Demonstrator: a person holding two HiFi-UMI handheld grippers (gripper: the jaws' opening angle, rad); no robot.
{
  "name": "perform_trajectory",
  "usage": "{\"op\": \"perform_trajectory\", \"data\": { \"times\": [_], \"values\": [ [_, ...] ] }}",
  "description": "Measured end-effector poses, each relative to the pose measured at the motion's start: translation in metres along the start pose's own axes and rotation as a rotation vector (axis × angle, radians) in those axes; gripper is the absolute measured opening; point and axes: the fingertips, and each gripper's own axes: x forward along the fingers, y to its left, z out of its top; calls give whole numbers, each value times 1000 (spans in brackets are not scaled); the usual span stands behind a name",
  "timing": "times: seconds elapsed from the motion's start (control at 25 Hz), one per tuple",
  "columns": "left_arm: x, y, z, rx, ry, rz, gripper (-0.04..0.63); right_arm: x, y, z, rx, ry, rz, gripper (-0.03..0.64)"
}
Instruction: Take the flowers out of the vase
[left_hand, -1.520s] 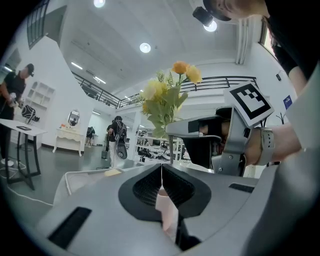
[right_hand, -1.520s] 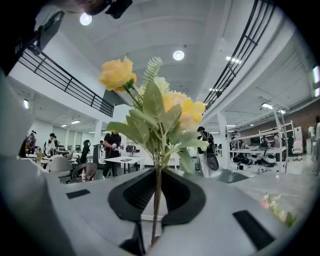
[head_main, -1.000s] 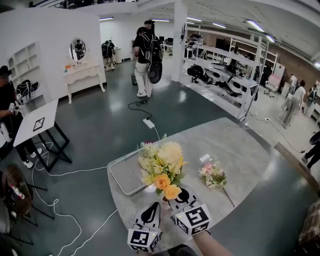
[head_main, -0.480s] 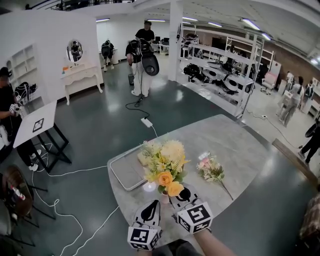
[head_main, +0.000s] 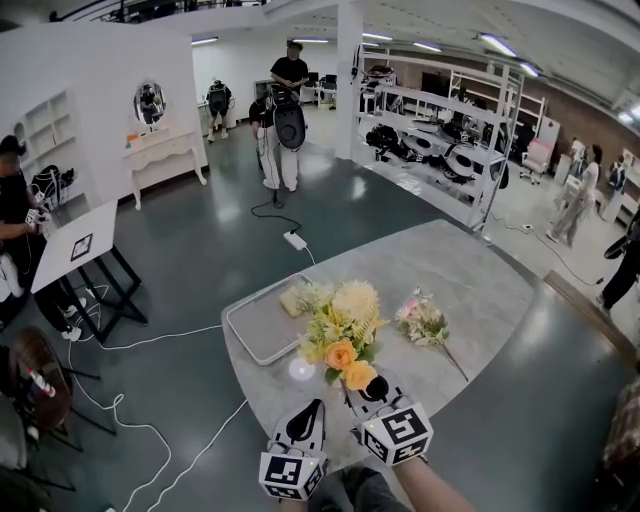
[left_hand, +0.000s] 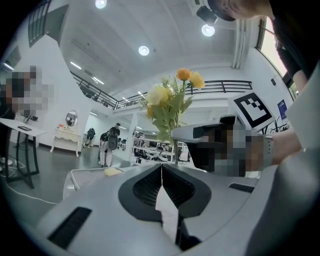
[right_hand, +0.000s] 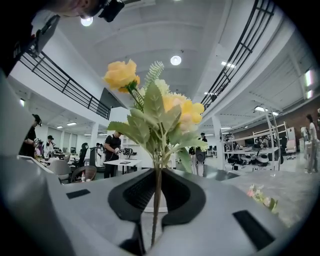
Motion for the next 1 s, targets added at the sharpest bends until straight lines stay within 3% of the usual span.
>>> {"op": "perform_trajectory", "data": {
  "times": [0.64, 1.0],
  "values": [
    [-34, -23, -3, -4, 9, -6, 14, -44, 19, -5, 31, -10, 5, 48],
    [-42, -27, 5, 7, -6, 48, 14, -53, 22, 2, 30, -19, 51, 48]
  ]
}}
